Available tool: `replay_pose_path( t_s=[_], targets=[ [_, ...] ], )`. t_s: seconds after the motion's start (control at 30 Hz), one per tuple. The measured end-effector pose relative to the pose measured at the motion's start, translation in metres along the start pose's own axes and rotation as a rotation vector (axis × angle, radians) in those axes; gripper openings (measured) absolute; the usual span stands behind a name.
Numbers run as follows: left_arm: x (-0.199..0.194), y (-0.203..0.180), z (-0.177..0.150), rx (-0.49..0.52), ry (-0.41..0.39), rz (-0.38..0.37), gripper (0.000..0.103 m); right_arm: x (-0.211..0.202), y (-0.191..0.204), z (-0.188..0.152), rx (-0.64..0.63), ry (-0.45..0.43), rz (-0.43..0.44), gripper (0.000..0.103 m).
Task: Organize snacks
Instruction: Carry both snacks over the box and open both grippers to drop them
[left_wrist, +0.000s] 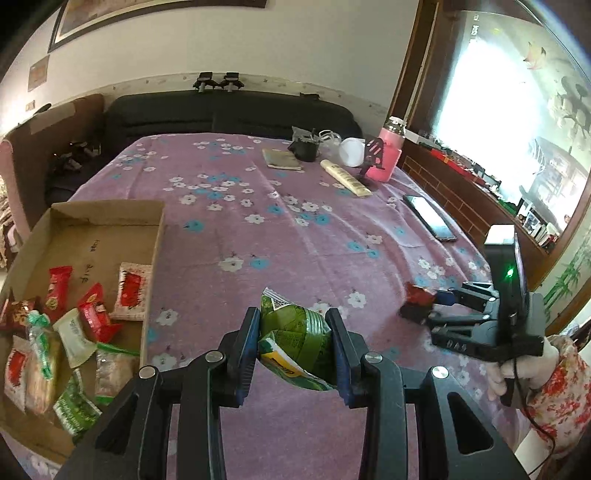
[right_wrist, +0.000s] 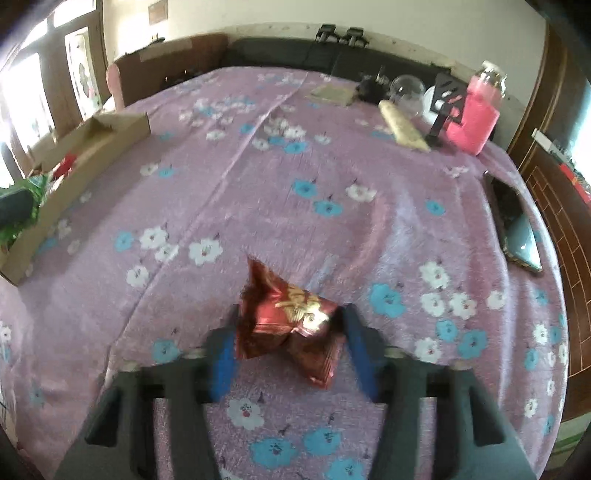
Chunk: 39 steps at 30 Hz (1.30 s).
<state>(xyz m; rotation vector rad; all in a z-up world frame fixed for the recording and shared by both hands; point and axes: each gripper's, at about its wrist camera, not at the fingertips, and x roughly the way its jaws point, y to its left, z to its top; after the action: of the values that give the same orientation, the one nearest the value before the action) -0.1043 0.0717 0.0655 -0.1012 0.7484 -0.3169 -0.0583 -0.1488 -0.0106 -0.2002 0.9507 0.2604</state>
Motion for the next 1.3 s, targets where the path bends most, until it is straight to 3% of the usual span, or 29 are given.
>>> replay_pose_path(
  t_s=[0.2,0.3,0.4,0.63,0.97,1.3],
  targets=[
    [-0.019,0.022,-0.002,-0.036,-0.038,0.019,0.037,-0.017,-0.005,-0.001,0.1,-0.036,0.018,0.031],
    [-0.033,0.036,-0.004,-0.051,-0.064,0.052,0.037,-0.034,0.006,0.007,0.092,-0.068,0.024,0.031],
    [-0.048,0.055,-0.004,-0.086,-0.093,0.089,0.037,-0.05,0.03,0.02,0.056,-0.104,0.053,0.032],
    [-0.078,0.098,-0.012,-0.153,-0.151,0.179,0.038,-0.065,0.112,0.056,-0.034,-0.147,0.229,0.032],
    [-0.092,0.15,-0.024,-0.228,-0.161,0.286,0.038,-0.049,0.227,0.09,-0.168,-0.137,0.361,0.032],
    [-0.077,0.184,-0.032,-0.293,-0.105,0.283,0.038,-0.014,0.26,0.112,-0.163,-0.088,0.352,0.033]
  ],
)
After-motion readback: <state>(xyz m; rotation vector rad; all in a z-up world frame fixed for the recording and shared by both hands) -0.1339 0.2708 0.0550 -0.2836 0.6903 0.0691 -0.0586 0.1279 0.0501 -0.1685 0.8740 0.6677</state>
